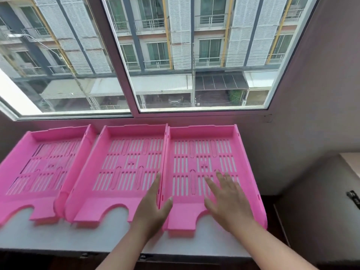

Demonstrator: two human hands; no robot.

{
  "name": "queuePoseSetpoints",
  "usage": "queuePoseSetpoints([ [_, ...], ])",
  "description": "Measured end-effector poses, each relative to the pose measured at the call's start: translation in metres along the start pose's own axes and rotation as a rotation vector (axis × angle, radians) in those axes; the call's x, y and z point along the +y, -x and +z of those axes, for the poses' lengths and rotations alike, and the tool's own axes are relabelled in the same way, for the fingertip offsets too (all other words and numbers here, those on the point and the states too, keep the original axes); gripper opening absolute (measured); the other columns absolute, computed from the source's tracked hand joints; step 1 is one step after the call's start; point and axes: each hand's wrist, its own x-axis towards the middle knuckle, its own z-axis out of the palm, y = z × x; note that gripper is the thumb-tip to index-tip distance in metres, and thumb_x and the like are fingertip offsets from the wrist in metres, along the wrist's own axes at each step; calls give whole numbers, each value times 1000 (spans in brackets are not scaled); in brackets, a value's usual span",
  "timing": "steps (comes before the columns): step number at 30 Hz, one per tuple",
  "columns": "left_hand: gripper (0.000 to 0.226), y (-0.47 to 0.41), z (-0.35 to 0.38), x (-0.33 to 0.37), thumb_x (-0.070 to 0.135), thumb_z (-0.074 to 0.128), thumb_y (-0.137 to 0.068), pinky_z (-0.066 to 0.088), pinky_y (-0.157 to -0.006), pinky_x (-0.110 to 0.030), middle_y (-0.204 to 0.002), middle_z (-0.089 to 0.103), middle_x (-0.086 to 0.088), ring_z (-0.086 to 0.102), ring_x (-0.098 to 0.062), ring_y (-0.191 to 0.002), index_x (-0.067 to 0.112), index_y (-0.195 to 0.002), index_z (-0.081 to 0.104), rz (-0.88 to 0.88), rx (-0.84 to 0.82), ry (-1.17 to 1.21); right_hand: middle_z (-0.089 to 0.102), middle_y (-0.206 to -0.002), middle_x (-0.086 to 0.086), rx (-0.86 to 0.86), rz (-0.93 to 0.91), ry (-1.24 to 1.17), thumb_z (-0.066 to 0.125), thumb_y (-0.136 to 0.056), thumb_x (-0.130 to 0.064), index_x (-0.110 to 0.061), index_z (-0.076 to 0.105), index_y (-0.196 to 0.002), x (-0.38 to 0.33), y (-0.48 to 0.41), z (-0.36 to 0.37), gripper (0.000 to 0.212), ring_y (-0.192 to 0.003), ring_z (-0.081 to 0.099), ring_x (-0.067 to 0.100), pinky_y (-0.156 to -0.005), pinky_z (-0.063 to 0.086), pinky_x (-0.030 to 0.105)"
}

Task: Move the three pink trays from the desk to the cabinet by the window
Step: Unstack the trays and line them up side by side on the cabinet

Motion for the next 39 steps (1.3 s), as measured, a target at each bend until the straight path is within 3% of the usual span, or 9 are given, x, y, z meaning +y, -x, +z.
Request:
queuePoseSetpoints([
  [6,73,-21,3,-6,22,54,-95,26,-110,-23,-149,23,27,31,3,-133,36,-154,13,-15,29,28,-16,-164,5,-14,71,57,13,-90,-65,-42,-6,-154,0,-21,25,71,-151,-15,28,-121,-8,49],
  [8,69,-35,3,-11,22,52,-97,46,-79,-2,-117,48,33,47,14,-91,43,-150,12,-46,30,7,-15,-165,6,-11,75,75,13,-91,-65,-40,-5,-155,1,-36,22,71,-151,-13,30,-121,-6,51],
  [9,68,-40,3,-13,24,51,-97,43,-60,2,-90,45,30,36,16,-71,44,-149,12,-53,33,-2,-14,-165,7,-9,76,89,13,-91,-65,-38,-4,-155,0,-42,20,71,-151,-12,31,-121,-5,52],
  [11,65,-47,3,-17,26,50,-99,39,-52,2,-75,30,25,23,13,-63,43,-150,14,-58,26,17,-13,-165,8,-5,87,109,12,-91,-64,-36,-3,-156,-2,-50,19,72,-152,-11,32,-120,-4,54],
  [16,63,-45,1,-8,25,50,-100,38,-63,9,-93,42,33,33,15,-72,39,-152,16,-65,2,65,-16,-165,8,-25,91,114,3,-86,-65,-36,-8,-155,-2,-52,20,75,-151,-15,32,-120,-4,55],
  [19,65,-41,-15,1,41,52,-96,39,-109,-31,-143,40,23,43,0,-125,33,-153,22,-43,-17,6,-17,-164,8,-63,115,93,7,-89,-66,-36,-10,-155,-5,-53,16,74,-150,-17,32,-120,-5,57],
  [21,68,-39,-32,-2,55,48,-91,43,-108,-48,-150,43,10,43,-10,-135,28,-150,30,-30,29,-98,-11,-166,9,-59,144,47,17,-92,-66,-32,-5,-156,-11,-55,10,76,-151,-12,33,-120,-4,57],
  [31,58,-7,-159,-84,37,58,-90,44,-100,-43,-138,54,-7,47,-24,-127,16,-141,42,-158,460,-388,20,-164,5,203,-158,-69,33,-94,-54,-22,24,-154,-151,-65,-9,68,-152,13,24,-121,4,46],
  [39,94,4,-203,-155,47,62,-86,35,-110,-51,-162,19,4,34,-25,-143,31,-155,1,-257,112,-39,1,-167,3,14,-97,37,8,-80,-68,-35,11,-156,-227,-59,42,82,-153,-2,26,-123,0,48],
])
